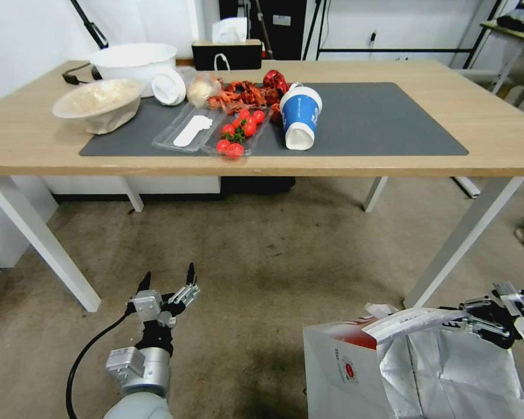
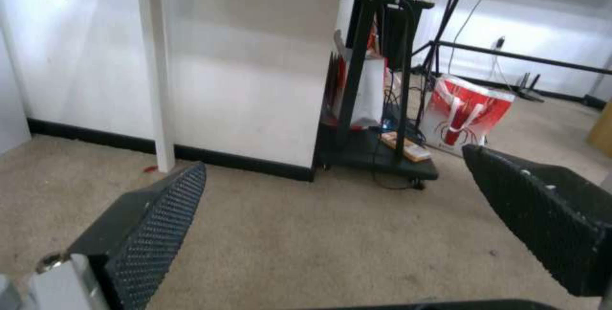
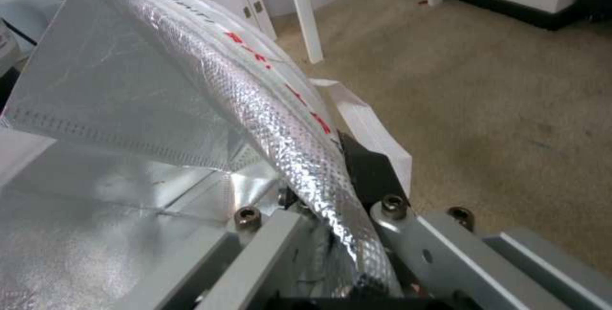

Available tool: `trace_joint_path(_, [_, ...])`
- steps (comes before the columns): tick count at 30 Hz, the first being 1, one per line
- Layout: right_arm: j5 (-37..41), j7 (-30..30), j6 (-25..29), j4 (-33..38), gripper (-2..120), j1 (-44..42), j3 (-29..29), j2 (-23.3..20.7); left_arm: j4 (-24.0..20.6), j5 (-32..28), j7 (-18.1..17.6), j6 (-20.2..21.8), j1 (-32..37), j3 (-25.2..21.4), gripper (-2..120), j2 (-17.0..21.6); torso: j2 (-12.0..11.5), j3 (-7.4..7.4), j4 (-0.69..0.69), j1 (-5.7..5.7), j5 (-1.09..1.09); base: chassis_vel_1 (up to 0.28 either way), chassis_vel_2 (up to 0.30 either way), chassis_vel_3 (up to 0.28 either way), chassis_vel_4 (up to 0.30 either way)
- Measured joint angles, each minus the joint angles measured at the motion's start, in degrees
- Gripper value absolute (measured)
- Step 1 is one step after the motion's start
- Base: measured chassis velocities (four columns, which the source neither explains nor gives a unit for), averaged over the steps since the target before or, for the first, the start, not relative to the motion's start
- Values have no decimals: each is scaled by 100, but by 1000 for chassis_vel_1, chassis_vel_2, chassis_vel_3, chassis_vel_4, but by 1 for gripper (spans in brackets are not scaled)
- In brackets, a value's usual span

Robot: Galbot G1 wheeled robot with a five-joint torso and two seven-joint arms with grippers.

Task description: Pick up the food delivery bag from the floor and place it on the table.

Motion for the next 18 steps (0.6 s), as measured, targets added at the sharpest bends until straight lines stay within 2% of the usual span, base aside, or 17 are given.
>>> trace_joint_path(18, [37,14,-16,3,0,5,20,-53,21,-55,-3,1,-38,3,100,18,422,287,0,137,0,0,0,0,0])
